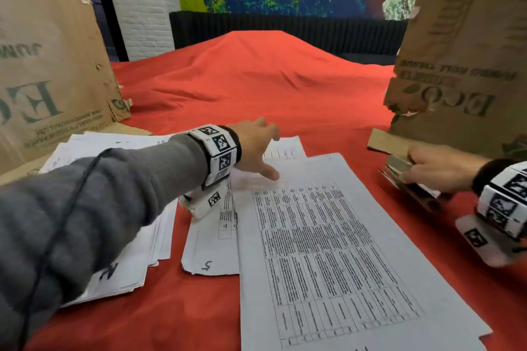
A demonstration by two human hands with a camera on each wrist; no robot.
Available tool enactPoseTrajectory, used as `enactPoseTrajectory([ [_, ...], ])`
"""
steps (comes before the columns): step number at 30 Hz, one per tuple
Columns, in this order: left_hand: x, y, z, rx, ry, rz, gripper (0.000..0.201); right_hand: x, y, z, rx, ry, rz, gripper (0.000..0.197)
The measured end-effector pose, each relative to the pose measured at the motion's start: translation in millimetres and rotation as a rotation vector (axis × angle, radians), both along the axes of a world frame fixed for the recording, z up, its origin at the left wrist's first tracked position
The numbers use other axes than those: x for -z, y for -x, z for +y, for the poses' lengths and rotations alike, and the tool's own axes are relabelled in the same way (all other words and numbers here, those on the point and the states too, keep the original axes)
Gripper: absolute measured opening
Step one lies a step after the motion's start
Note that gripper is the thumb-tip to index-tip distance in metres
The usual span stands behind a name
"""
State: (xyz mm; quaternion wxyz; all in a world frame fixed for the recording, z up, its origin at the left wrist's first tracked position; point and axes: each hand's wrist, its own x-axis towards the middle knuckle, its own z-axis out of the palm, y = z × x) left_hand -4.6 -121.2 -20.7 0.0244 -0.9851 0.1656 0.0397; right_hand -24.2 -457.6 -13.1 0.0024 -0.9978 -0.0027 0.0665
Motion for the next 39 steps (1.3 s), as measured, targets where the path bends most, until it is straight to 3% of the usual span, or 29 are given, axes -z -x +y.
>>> enactPoseTrajectory([
  [3,-2.0,26.0,-6.9,0.126,-0.136,0.138,0.088,-7.6,12.9,42.1,-0.132,-0.203,-0.081,0.033],
  [6,9.1,48.4,-17.2,0.177,-0.262,0.286,0.094,-2.8,16.9,88.3,-0.231,-0.218,0.042,0.024],
  [13,20.9,54.4,-12.5,0.189,-0.227,0.253,0.086,7.1,-1.0,133.0,-0.242,0.041,0.122,0.018],
  [18,22.8,54.7,-12.1,0.188,-0.228,0.252,0.088,19.0,-17.2,136.4,-0.237,-0.008,0.081,0.044],
  [26,20.6,56.7,-17.7,0.197,-0.288,0.247,0.089,21.2,-27.0,152.1,-0.198,0.039,0.115,0.014],
  [29,21.8,55.6,-17.6,0.202,-0.276,0.242,0.089,26.7,-34.7,157.4,-0.211,0.050,0.106,0.020],
  [32,23.4,55.4,-16.8,0.198,-0.275,0.239,0.089,32.4,-47.0,160.0,-0.225,0.054,0.094,0.047],
  [39,19.2,60.1,-13.1,0.186,-0.247,0.264,0.087,13.8,-47.1,152.0,-0.196,-0.156,0.013,0.015],
])
